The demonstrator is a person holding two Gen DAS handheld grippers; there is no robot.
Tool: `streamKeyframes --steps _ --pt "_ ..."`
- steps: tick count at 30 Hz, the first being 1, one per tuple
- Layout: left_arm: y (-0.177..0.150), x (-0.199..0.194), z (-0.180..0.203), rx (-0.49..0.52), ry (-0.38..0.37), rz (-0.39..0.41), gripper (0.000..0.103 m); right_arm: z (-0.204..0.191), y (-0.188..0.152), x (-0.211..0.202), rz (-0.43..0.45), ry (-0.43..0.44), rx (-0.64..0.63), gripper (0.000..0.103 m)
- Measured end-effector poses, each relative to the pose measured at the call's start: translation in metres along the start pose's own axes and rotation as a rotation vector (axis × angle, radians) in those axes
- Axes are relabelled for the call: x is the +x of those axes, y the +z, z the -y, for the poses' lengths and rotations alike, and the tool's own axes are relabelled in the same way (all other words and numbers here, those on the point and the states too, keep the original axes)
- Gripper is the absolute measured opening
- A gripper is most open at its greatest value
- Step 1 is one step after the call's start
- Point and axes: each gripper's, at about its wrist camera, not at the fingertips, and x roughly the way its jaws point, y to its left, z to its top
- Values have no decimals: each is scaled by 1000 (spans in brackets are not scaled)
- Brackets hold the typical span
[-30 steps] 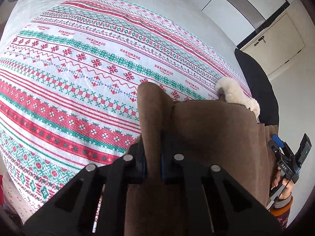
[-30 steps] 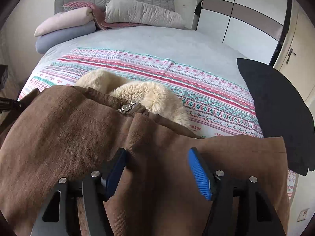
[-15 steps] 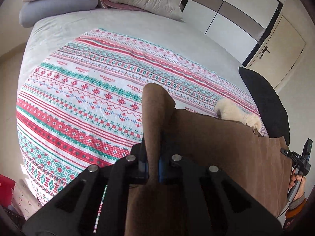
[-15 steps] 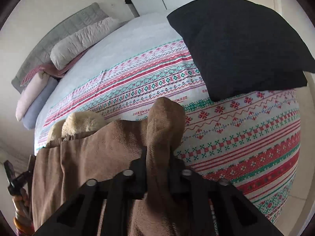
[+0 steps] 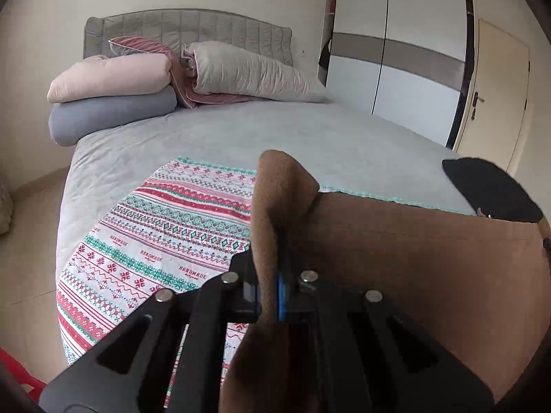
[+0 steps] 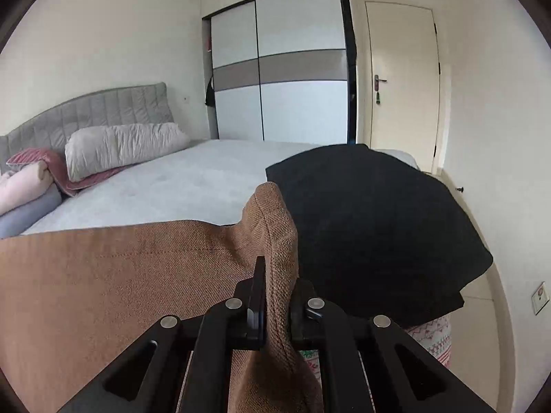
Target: Fold large clothes
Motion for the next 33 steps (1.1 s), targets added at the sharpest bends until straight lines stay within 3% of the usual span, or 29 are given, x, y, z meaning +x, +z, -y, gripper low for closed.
streamKeyframes --steps 2,4,6,8,10,13,15,17,19,21,22,24,27,30,32,33 --pt "-35 47 13 75 52 -113 9 -13 -22 51 -120 -34 -58 7" --pt "-58 85 21 101 43 -253 9 -17 -48 94 -266 -31 -60 7" --pt "-56 89 32 155 87 -270 11 -9 -57 113 -348 -30 -22 9" --pt "-54 88 27 146 82 -277 15 -2 -55 114 -363 -36 -1 14" --pt "-50 82 15 96 71 -280 22 6 -53 113 -376 -55 28 30" --pt "-37 53 -4 54 112 -260 42 24 -46 94 -365 -33 98 35" --pt "-31 26 -12 26 39 -229 64 28 -39 73 -347 -27 110 39" --pt "-24 -7 -5 13 -32 -197 66 21 -32 45 -308 -30 92 48" --pt "-21 -37 11 20 -119 -167 71 3 -28 12 -261 20 74 58" --pt "-29 -65 32 44 -231 -139 84 -29 -31 -20 -234 109 22 69" --pt "-36 -75 44 67 -280 -134 84 -50 -38 -35 -226 167 -32 76" --pt "-57 -81 66 110 -344 -173 84 -90 -56 -56 -226 274 -137 79" --pt "-95 -67 71 126 -331 -304 84 -118 -93 -54 -314 367 -179 79" --pt "-116 -64 29 -33 -319 -369 83 -95 -125 -39 -367 343 -117 79" --pt "-120 -83 0 -108 -337 -340 83 -73 -130 -48 -338 336 -89 78" --pt "-121 -94 -10 -109 -303 -335 83 -66 -130 -60 -321 313 -97 78"
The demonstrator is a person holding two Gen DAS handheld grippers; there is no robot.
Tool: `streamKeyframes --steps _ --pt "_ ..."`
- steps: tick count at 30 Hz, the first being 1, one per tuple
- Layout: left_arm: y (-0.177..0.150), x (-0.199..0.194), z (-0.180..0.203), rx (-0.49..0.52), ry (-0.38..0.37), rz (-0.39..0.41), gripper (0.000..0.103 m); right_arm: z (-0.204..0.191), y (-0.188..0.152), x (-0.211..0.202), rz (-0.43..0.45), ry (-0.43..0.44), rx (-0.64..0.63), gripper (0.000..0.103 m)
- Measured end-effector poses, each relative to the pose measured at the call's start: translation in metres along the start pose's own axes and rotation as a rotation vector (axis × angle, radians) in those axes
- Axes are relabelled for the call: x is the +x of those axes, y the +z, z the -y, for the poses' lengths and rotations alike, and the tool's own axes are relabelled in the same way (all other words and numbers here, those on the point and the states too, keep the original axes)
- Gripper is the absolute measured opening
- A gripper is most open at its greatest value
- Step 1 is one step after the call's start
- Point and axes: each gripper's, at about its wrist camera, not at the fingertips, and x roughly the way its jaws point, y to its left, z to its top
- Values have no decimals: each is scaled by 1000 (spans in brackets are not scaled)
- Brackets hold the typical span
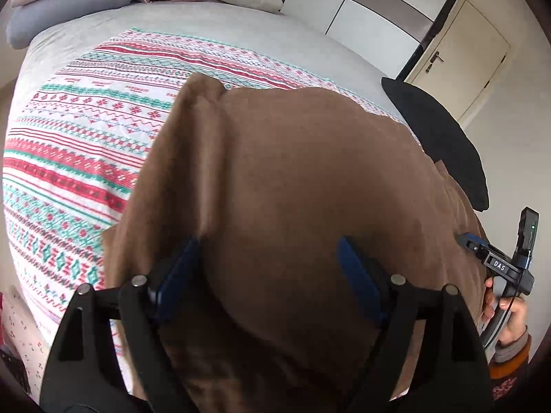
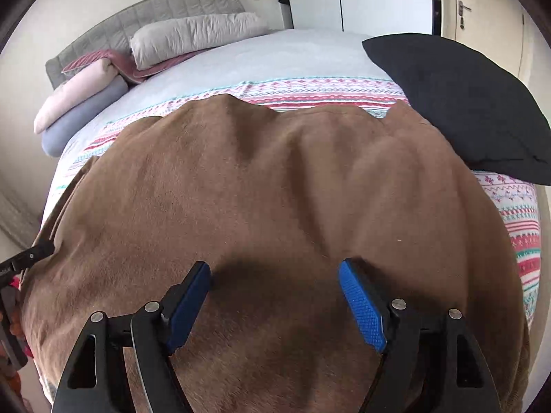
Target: Fold large clothes
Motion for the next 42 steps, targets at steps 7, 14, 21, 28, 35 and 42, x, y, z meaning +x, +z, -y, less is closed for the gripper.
streamKeyframes --steps 7,14,21,28,35,42 --pt "-62 -85 -29 -169 -53 15 84 27 -45 -88 62 20 88 83" --pt "-127 -75 -55 -494 -254 -55 85 60 -111 -126 73 144 319 88" --pt "-133 -24 -77 -762 -401 51 68 56 -133 -106 -3 185 345 88" --pt "-88 -93 -31 -483 -284 267 23 64 -125 -87 -12 184 406 88" --pt "-93 -32 -95 -504 -6 112 24 85 -133 -87 18 188 456 88" --pt "-94 -63 -62 -283 50 172 35 103 -133 -112 90 165 440 88"
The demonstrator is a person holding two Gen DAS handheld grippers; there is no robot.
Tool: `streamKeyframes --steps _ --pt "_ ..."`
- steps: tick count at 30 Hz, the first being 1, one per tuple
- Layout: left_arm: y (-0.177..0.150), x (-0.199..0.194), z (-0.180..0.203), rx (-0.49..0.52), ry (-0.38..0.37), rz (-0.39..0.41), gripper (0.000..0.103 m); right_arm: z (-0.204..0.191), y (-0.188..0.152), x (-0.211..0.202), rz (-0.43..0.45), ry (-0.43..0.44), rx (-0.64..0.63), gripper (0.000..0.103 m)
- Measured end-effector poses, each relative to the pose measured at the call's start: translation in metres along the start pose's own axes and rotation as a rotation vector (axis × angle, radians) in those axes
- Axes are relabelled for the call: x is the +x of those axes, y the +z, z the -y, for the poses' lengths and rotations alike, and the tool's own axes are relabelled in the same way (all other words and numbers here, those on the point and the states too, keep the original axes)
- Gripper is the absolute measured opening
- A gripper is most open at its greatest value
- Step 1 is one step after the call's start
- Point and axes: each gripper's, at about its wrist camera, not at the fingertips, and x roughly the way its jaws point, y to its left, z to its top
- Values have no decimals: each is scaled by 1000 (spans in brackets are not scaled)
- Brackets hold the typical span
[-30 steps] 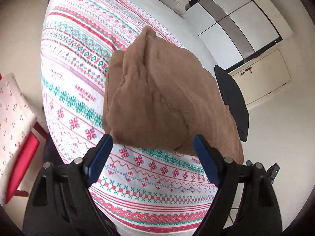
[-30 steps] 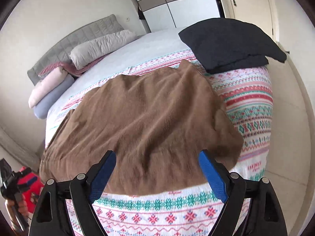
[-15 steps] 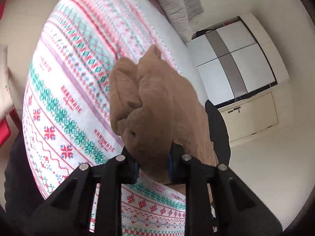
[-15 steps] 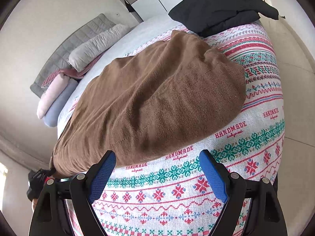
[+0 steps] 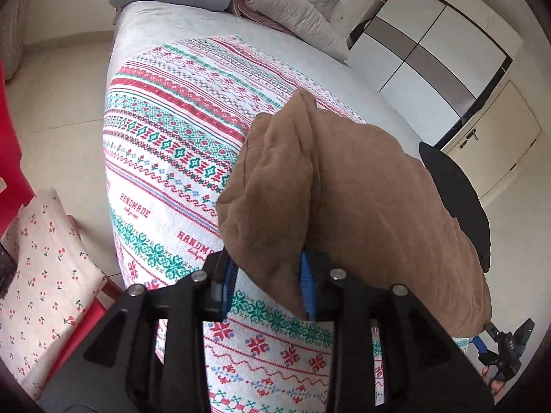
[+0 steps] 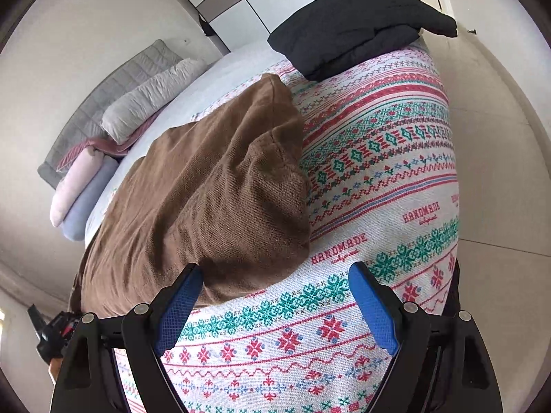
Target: Fold large clothes
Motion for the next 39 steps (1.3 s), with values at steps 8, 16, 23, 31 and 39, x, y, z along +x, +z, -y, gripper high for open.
streamKeyframes --steps 8,16,23,31,39 --pt "3 10 -27 -3 -119 3 22 1 21 33 -10 123 58 66" --pt "7 -24 -1 99 -138 60 20 -18 55 2 111 64 61 20" --pt "-28 -19 -30 174 12 -63 36 22 30 22 -30 39 92 33" --pt "20 -59 9 275 39 102 51 -44 48 -33 136 -108 -131 64" --pt "63 57 154 447 -55 28 73 -212 77 84 75 -100 -531 74"
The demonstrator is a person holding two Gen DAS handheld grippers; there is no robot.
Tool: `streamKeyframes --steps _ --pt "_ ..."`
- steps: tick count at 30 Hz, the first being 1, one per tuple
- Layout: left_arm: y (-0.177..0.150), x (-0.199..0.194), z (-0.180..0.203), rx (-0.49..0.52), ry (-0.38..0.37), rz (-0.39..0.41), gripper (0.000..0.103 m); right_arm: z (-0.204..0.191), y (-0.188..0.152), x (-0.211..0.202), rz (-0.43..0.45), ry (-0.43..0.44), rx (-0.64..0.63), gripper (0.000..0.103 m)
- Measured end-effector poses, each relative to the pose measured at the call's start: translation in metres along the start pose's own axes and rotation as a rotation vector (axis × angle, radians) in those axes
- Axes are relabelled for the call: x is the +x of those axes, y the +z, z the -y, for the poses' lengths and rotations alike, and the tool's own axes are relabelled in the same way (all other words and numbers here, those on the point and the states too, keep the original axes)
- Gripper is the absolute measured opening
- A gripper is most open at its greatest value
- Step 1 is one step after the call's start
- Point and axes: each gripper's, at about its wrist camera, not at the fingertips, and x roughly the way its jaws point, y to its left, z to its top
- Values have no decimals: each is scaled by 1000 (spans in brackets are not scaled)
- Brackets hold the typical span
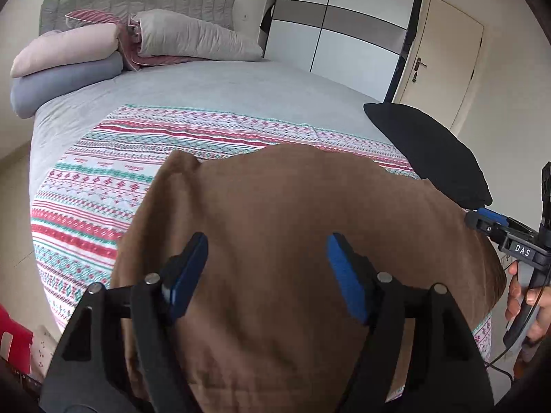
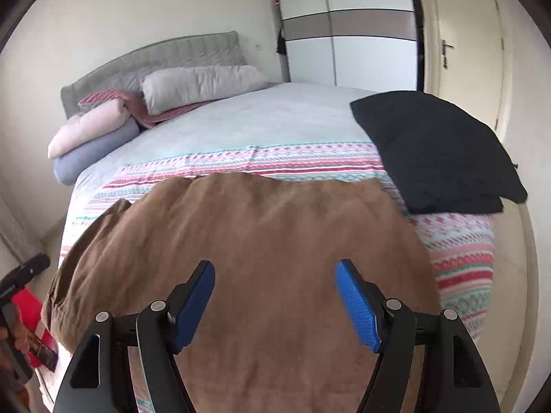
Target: Fold large clothes
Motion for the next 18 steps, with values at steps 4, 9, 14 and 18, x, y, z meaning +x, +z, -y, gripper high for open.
streamKeyframes --steps 4,9,14,18 --pt "34 76 26 76 41 -14 75 -54 30 70 -23 104 -76 75" --pt "53 159 -33 96 310 -125 75 -35 39 159 -120 33 -42 75" --pt "53 180 -144 -110 362 -227 74 86 47 196 -183 -60 94 75" --pt "62 173 -159 -52 490 -218 74 184 48 202 -264 -158 324 75"
